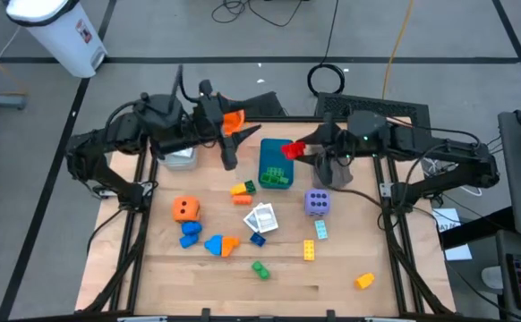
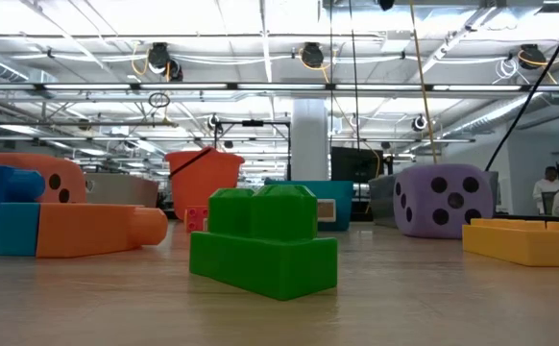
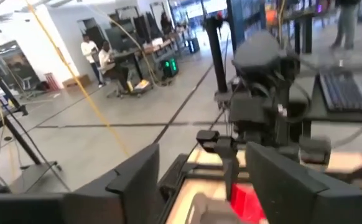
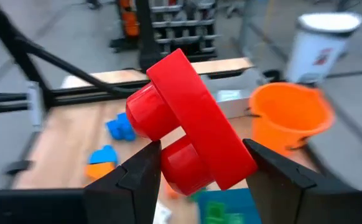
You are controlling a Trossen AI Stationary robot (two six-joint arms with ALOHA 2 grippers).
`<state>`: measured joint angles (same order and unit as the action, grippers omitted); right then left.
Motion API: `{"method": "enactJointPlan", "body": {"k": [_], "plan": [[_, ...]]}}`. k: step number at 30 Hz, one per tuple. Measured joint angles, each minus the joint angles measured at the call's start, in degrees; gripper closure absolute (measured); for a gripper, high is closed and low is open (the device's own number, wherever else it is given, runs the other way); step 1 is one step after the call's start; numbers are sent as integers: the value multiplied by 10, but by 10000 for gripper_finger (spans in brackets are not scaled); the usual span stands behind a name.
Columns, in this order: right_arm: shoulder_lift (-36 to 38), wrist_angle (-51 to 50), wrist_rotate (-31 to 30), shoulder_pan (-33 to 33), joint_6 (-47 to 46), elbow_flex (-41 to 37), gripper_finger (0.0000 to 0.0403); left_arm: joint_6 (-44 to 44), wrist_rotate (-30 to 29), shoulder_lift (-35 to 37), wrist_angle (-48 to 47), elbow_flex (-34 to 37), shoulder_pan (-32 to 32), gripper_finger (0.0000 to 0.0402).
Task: Pick & Place Toys
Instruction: Put the red game piece into the blue bin
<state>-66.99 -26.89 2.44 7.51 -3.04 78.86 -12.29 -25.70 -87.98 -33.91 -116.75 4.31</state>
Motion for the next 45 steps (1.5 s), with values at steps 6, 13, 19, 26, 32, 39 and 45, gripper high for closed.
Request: {"method": "enactJointPlan", "body": {"k": [6, 13, 19, 26, 32, 39, 45], "plan": [[-25, 6, 69, 38, -23, 1, 209, -54, 2, -42, -8, 0, 21, 99], [-32, 34, 67, 45, -11, 0, 209, -73, 2, -97, -23, 0, 29, 90], [-32, 45, 66, 53, -9, 0, 209, -72, 2, -104, -27, 1, 26, 89], [-32, 95, 67, 47, -19, 0, 209, -67, 1, -104, -45, 1, 0, 89], [-32, 109, 68, 47, -23, 0, 209, -69, 4, -103, -47, 1, -12, 89], [-32, 138, 69, 44, -23, 0, 209, -70, 17, -104, -50, 1, -22, 89], [-32, 151, 82, 44, -23, 0, 209, -69, 17, -103, -55, 0, -27, 119]]}}
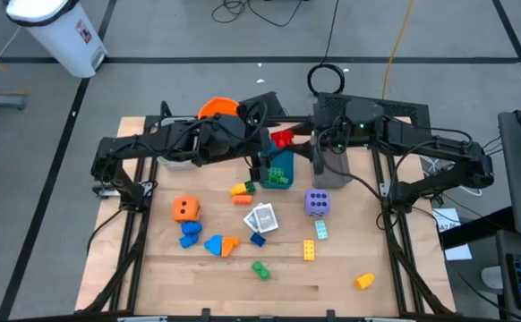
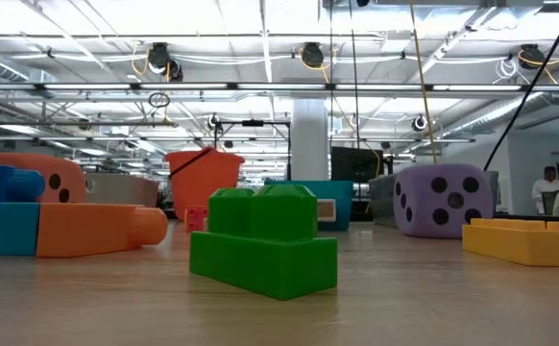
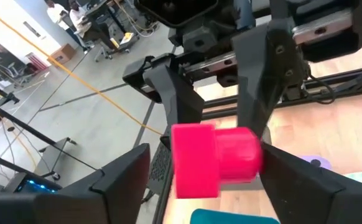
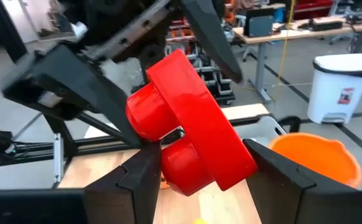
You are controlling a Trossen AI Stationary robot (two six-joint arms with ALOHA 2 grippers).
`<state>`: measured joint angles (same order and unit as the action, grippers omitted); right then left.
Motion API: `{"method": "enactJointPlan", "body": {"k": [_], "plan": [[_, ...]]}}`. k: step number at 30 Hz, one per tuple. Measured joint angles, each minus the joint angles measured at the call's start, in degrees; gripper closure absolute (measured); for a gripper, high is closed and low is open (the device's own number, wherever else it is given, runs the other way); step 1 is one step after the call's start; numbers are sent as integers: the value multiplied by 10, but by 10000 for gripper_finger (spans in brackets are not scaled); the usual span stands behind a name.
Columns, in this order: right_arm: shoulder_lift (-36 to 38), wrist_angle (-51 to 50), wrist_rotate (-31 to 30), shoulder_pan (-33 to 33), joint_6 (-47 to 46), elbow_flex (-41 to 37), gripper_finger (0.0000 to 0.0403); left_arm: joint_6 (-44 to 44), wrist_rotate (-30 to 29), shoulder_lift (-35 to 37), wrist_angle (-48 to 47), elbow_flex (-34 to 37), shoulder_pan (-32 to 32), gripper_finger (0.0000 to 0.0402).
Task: Pick & Place Toys
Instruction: Put the red game piece into the blue bin
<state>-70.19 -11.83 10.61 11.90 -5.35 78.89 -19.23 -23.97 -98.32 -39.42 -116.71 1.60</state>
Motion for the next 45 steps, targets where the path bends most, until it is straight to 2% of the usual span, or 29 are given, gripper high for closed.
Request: {"method": "enactJointPlan", "body": {"k": [7, 12, 19, 26, 35, 40, 45], "plan": [[0, 6, -2, 0, 0, 0, 209, 1, 4, 0, 1, 0, -3, 188], [0, 4, 0, 0, 2, 0, 209, 0, 21, 0, 1, 0, -4, 218], [1, 3, 2, 0, 4, 0, 207, -2, 28, 0, 4, 0, -5, 210], [1, 4, 14, 0, -20, 0, 172, 5, 30, 0, 31, 0, -4, 226], [12, -10, 18, 1, -9, -1, 157, 0, 27, 1, 66, -1, -11, 213], [48, -64, 15, 17, 18, -1, 160, 0, 8, 9, 53, -1, -27, 228], [90, -148, -21, 32, 20, -1, 161, 27, 24, 16, 26, -1, -53, 218]]}}
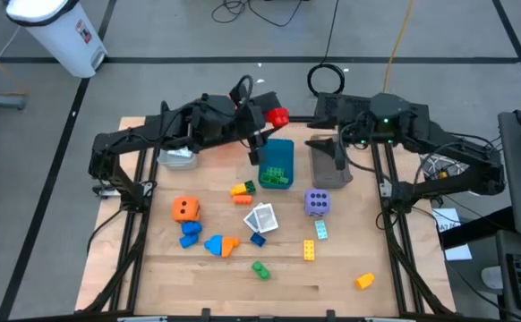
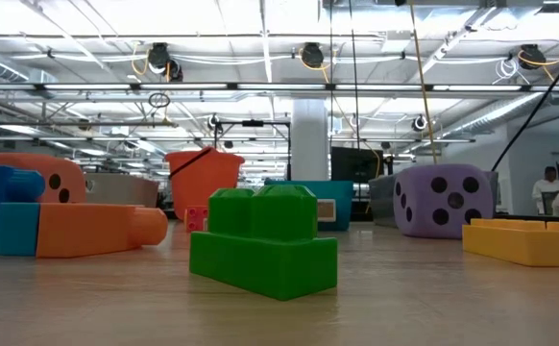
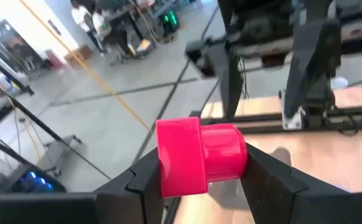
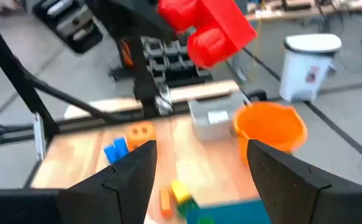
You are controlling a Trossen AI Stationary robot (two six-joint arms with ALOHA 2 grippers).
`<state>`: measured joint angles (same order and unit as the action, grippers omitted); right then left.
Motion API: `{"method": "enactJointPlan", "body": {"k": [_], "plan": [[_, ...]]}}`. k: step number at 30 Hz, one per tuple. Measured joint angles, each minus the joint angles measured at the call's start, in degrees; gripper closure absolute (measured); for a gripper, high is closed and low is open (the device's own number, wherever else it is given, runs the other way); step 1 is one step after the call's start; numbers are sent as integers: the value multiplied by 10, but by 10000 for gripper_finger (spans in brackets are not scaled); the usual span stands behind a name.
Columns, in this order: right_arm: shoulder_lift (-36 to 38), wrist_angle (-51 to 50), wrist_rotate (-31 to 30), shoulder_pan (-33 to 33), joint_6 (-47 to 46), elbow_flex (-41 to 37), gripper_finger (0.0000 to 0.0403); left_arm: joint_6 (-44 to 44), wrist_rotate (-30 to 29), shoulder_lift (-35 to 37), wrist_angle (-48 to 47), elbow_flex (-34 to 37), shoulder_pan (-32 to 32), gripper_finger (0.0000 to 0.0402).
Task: Pick & Place Toys
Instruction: Put the red game piece into the blue bin
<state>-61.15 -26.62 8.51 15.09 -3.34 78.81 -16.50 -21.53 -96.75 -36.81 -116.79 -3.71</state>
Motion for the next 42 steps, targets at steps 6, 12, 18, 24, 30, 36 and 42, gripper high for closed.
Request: {"method": "enactJointPlan", "body": {"k": [6, 12, 18, 24, 30, 36, 42], "plan": [[24, -89, -10, -1, -8, 0, 161, 52, 57, -31, -71, 0, -43, 220], [24, -117, -10, -6, -37, -30, 161, 78, 132, -91, -82, 1, -79, 230], [30, -113, -10, -23, -82, -106, 161, 96, 177, -155, -115, 1, -100, 221], [52, -48, -10, -69, -153, -218, 161, 104, 224, -206, -127, 1, -116, 230], [71, 37, -9, -108, -226, -333, 172, 108, 259, -239, -127, 1, -124, 224], [88, 82, -9, -140, -277, -412, 185, 110, 280, -268, -129, 5, -129, 229], [103, 107, -9, -149, -321, -466, 194, 116, 293, -269, -120, 48, -128, 229]]}}
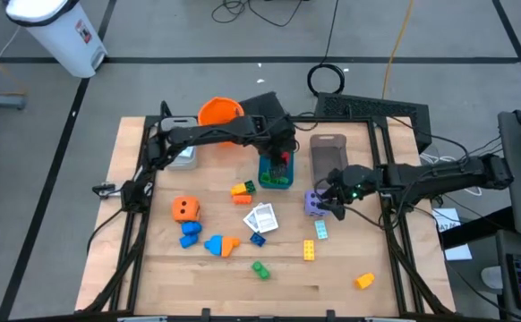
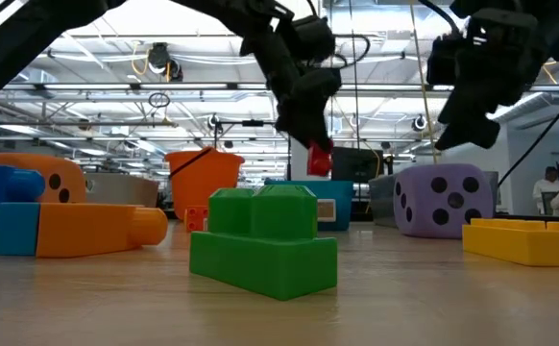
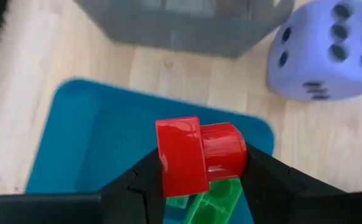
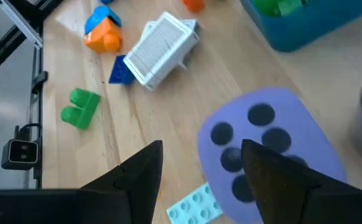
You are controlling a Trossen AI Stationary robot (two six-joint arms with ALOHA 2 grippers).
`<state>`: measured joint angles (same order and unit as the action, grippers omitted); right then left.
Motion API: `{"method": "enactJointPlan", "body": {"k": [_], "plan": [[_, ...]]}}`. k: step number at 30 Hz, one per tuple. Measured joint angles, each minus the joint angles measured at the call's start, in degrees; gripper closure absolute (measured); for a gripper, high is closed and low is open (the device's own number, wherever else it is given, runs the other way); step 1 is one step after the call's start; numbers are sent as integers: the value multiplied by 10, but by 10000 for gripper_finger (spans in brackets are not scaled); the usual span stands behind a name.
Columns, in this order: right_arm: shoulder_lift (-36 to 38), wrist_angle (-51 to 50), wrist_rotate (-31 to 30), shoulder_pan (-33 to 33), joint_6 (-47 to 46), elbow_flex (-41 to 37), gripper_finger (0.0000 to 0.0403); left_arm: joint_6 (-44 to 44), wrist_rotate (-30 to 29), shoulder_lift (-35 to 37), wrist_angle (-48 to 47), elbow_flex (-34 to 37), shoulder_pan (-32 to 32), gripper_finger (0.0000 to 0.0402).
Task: Pick & Place Toys
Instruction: Put the red game piece into the blue bin
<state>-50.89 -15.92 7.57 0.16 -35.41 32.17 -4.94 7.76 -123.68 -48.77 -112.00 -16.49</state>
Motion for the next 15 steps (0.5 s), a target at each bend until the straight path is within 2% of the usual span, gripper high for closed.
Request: {"method": "enactJointPlan", "body": {"k": [4, 8, 15], "plan": [[8, 26, -3, -1, -10, -13, 195, 11, 21, 0, 17, 39, 4, 218], [7, 49, -4, 0, -10, -14, 195, 31, 41, 0, 56, 69, 19, 230], [7, 55, -20, 0, -6, -14, 195, 33, 38, 0, 85, 75, 40, 222]]}}
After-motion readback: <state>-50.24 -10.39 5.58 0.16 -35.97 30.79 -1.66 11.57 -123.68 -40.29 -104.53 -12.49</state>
